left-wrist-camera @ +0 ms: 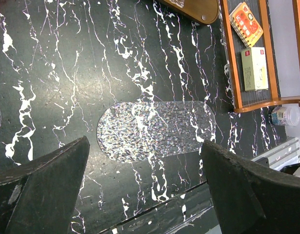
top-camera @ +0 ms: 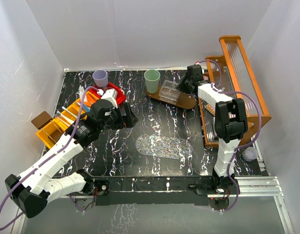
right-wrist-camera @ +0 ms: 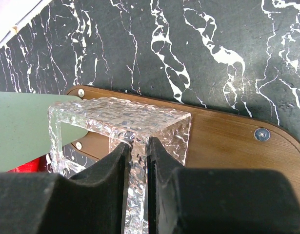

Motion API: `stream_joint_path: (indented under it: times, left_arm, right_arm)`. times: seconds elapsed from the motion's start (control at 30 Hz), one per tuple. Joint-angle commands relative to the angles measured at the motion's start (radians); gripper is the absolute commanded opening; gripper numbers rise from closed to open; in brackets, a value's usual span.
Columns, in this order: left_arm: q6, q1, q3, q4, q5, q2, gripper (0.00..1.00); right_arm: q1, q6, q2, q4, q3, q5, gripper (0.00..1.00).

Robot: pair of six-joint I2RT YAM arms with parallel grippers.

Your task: Prepare toiletry sets of a toothbrush and toothpaste on the tray

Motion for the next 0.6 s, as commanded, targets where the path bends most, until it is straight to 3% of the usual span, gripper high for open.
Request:
stream_joint_path:
  times: [0.0, 0.27, 0.57]
  left_arm:
    - [0.015, 0.005, 0.009, -0.009, -0.008, -0.014, 0.98]
    - [0.016, 0.005, 0.007, -0.013, -0.012, -0.02, 0.98]
    - [0.019, 0.005, 0.008, -0.017, -0.014, -0.03, 0.98]
  right_arm:
    - [0.003, -0.04, 0.016, 0.02, 0.059, -0.031, 0.13]
    - [0.0, -0.045, 0.022, 0.015, 0.062, -0.05, 0.17]
    - [-0.005, -0.065, 0.019, 0.002, 0.08, -0.045, 0.32]
